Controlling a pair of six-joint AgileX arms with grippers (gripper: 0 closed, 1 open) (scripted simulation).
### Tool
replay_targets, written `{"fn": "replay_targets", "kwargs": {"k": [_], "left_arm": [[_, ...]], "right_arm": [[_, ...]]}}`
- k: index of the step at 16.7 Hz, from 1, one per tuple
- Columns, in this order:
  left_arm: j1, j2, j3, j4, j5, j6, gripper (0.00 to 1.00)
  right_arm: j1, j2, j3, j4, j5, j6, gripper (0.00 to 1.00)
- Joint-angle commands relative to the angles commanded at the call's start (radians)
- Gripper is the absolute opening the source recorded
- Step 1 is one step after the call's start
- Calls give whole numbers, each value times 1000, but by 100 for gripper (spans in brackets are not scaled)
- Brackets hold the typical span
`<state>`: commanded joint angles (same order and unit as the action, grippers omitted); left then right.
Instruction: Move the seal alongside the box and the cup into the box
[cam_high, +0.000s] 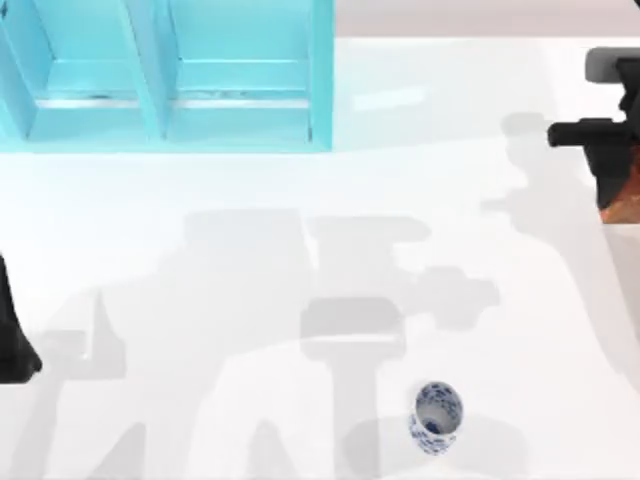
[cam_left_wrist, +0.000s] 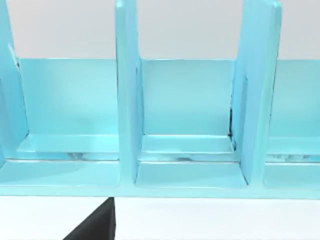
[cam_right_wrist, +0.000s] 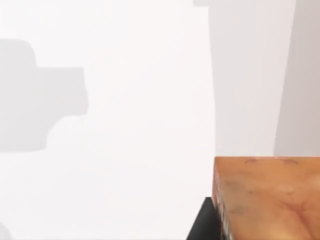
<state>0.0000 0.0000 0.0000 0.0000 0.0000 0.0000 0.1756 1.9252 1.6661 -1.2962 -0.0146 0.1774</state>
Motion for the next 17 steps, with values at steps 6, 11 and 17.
{"fn": "replay_targets", "kwargs": {"k": [6, 11, 17], "left_arm": [[0, 0, 0, 0, 0, 0, 100], [0, 0, 0, 0, 0, 0, 100], [0, 0, 0, 0, 0, 0, 100]], "right_arm": [[-19, -4, -4, 1, 0, -20, 0], [-19, 4, -70, 75, -1, -20, 0], [-17, 16, -162, 186, -1, -18, 0]]}}
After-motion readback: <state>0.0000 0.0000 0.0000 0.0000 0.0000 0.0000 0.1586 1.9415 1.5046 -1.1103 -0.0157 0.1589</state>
